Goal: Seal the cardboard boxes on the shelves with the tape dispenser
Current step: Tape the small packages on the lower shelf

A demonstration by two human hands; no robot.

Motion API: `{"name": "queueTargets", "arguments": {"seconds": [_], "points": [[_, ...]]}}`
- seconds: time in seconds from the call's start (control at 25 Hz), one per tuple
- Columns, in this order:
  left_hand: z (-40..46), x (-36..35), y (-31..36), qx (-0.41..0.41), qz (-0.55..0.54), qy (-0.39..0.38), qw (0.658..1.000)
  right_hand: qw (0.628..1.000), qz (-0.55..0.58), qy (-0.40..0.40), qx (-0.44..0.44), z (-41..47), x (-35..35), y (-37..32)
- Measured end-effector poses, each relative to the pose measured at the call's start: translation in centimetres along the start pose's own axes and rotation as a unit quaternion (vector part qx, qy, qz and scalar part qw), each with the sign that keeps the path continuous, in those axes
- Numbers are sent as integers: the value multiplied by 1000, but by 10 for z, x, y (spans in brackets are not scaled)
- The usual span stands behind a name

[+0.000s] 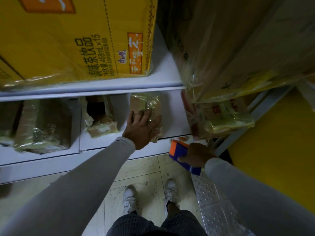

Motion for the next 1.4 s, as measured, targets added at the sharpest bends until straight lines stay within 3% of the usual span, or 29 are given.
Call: {"name": "queueTargets", "arguments": {"seconds": [0.12,0.28,0.56,0.72,0.8,1.08,1.2,1.32,1.4], "points": [[12,9,12,58,-29,-1,998,996,82,24,29,-2,-9,-4],[24,11,25,161,-48,29,985,991,105,45,64,-6,8,1],[29,9,28,152,-34,23,988,987,127,58,77,-10,22,30],[2,21,9,19,-96,81,992,972,195,48,125,-9,20,34],[-14,18,-6,-7,-110,73,991,965,211,47,146,-7,21,35],[13,3,10,86,-178,71,978,968,178,26,177,-5,21,33],[32,9,22,60,-215,56,973,968,183,37,168,-11,22,43],[10,23,4,35,-244,128,961,971,182,41,150,-21,18,37],[-21,25,-36,104,-206,187,955,972,173,43,152,-27,13,19]]}}
Point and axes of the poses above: each hand's wrist, its own z-axis towards the middle knuckle, its own x-axis out of the back of the hand, y = z × x, the point moved 5 cm from there along z, towards the middle knuckle, and after that the axes turned 7 degrees about -y, right-handed, at the moved point
